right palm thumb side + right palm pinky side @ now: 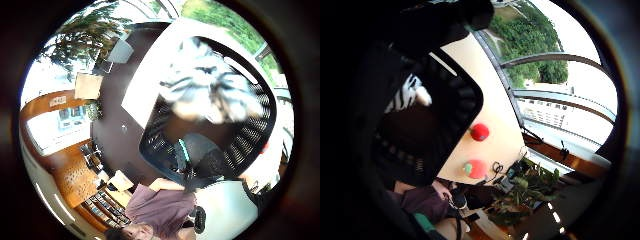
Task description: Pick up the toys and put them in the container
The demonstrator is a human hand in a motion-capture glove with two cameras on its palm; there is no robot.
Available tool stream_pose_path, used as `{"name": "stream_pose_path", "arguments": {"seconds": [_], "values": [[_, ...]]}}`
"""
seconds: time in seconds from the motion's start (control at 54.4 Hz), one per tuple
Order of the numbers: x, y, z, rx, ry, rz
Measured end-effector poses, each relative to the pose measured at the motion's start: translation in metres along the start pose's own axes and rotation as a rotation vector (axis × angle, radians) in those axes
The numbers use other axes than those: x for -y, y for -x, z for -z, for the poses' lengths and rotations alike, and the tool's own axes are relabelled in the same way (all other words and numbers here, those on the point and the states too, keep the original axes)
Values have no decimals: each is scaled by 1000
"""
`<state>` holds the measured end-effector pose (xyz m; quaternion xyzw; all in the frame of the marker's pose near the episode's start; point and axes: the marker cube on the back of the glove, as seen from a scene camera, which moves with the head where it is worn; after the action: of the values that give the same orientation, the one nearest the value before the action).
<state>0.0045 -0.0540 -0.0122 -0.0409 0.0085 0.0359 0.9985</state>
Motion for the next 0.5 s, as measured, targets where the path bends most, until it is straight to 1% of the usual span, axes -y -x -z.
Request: {"name": "stream_pose_path", "arguments": {"seconds": [0.073, 0.147, 0.202, 0.22, 0.275, 0.294, 0.349, 0.386, 0.459, 0.496], "values": [[-6, -7, 6, 12, -4, -31], [-12, -20, 14, 24, -27, -175], [-28, -33, 23, 51, -43, -113], [-33, -39, 26, 53, -45, -115], [-46, -56, 33, 36, -43, -233], [-51, -61, 36, 29, -43, -251], [-76, -80, 43, 24, -49, -172], [-92, -93, 49, 27, -56, -145], [-120, -112, 60, 68, -74, -166], [-135, -124, 66, 103, -88, -208]]}}
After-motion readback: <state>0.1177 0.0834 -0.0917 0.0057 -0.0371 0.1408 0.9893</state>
